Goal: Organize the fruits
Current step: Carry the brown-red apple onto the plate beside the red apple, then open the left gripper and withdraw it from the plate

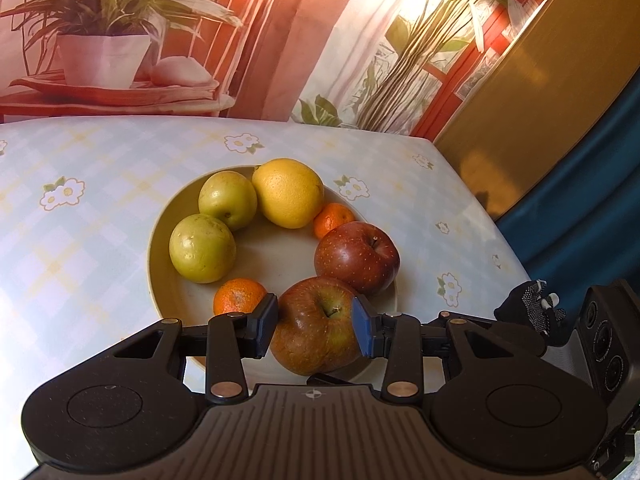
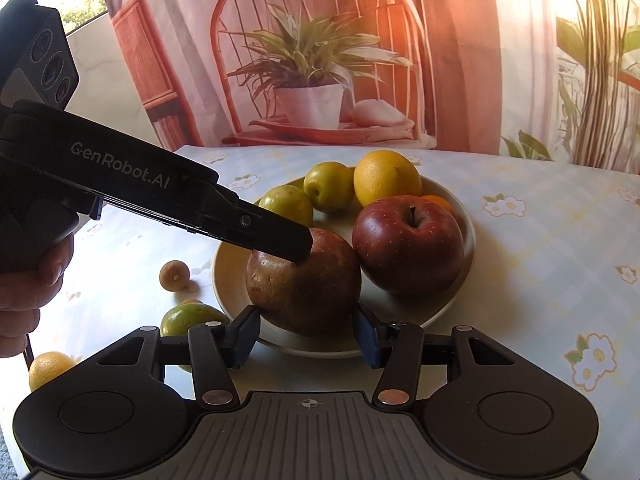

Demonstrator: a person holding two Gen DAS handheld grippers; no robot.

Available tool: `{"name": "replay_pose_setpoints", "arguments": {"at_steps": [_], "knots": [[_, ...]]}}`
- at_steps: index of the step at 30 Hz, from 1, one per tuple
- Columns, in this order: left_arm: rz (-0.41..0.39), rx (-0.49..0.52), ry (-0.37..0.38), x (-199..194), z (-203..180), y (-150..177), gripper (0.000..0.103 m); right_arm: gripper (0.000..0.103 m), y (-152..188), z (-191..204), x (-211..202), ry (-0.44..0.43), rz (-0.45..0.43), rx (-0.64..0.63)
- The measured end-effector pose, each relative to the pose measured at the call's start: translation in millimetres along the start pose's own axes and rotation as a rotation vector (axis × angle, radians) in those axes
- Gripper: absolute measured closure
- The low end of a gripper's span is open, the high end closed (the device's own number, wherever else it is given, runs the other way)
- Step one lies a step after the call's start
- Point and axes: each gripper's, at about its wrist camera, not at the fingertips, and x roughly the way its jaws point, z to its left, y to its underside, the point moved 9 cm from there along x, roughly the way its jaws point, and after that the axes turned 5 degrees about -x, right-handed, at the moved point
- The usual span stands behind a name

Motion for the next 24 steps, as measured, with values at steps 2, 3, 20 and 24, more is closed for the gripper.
{"name": "replay_pose_setpoints", "arguments": {"at_steps": [2,3,20,24], "knots": [[0.000,0.000,0.000,-0.3,0.1,-0.1,0.061,0.055,0.0,-0.6,-0.1,-0.001,0.002,0.005],[0.000,0.000,0.000,-0.2,0.0,-0.1,0.061,0.055,0.2,-0.9,-0.2,-0.001,0.003,0.007],[-0.070,0.042,0.013,-25.5,-8.9,4.4,0.060,0.056,8.7,6.8,-31.7,0.072,-0.107,0.028],[-0.134,0.066,-0.026,-50.4,-6.3,6.6,0.059,0.056,16.7,13.1,-44.9,0.072,-0.154,0.044]]}}
